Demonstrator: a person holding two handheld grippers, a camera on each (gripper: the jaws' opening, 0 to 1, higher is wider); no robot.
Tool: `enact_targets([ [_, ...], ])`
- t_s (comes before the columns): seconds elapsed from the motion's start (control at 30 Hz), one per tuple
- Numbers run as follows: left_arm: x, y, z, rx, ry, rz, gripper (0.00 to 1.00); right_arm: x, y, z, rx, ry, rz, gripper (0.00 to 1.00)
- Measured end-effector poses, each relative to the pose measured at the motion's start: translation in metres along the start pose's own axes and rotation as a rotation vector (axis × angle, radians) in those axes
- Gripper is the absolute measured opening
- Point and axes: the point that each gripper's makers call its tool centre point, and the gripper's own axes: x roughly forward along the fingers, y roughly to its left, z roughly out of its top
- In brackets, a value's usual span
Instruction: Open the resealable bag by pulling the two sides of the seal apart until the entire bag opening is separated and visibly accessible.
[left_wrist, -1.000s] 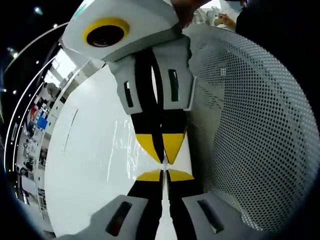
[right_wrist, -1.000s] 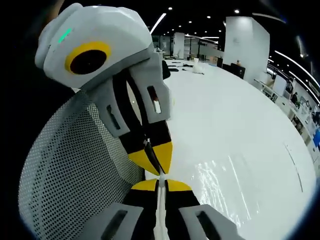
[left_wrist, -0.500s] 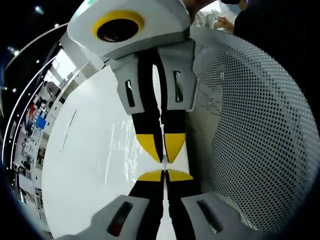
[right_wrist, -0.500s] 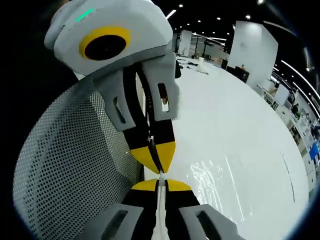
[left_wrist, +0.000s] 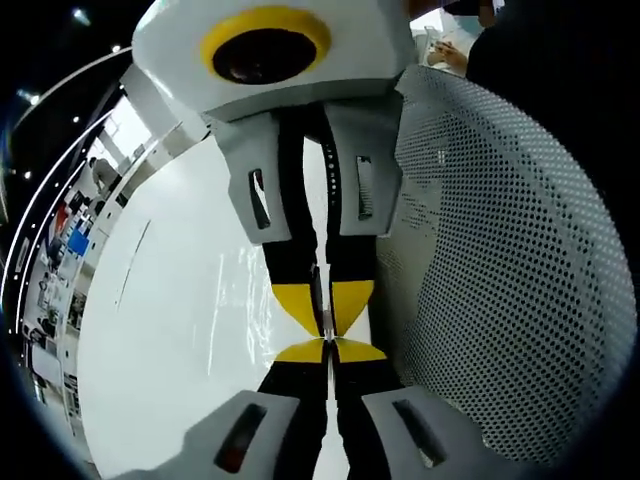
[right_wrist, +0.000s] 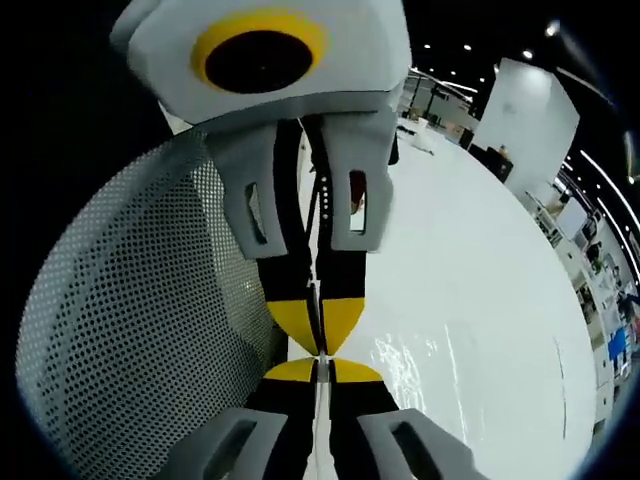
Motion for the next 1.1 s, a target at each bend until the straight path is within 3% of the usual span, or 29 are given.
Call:
enact_targets([
  [0.2, 0.0, 0.002, 0.001, -0.021, 0.011, -0.001, 0.0, -0.001, -0.001, -0.002, -0.028, 0.02, -0.015, 0.0],
  [0.7, -0.002, 0.001, -0.007, -0.042, -0.006, -0.013, 0.0, -0.003, -0.001, -0.006, 0.087, 0.002, -0.015, 0.0],
  [0.9, -0.001, 0.01, -0.006, -0.024, -0.009, 0.024, 0.0, -0.003, -0.011, -0.007, 0.038, 0.029, -0.036, 0.0],
  [1.1, 0.0, 0.008, -0.006, 0.0, 0.0, 0.016, 0.0, -0.005, -0.007, -0.006, 0.01, 0.031, -0.021, 0.0],
])
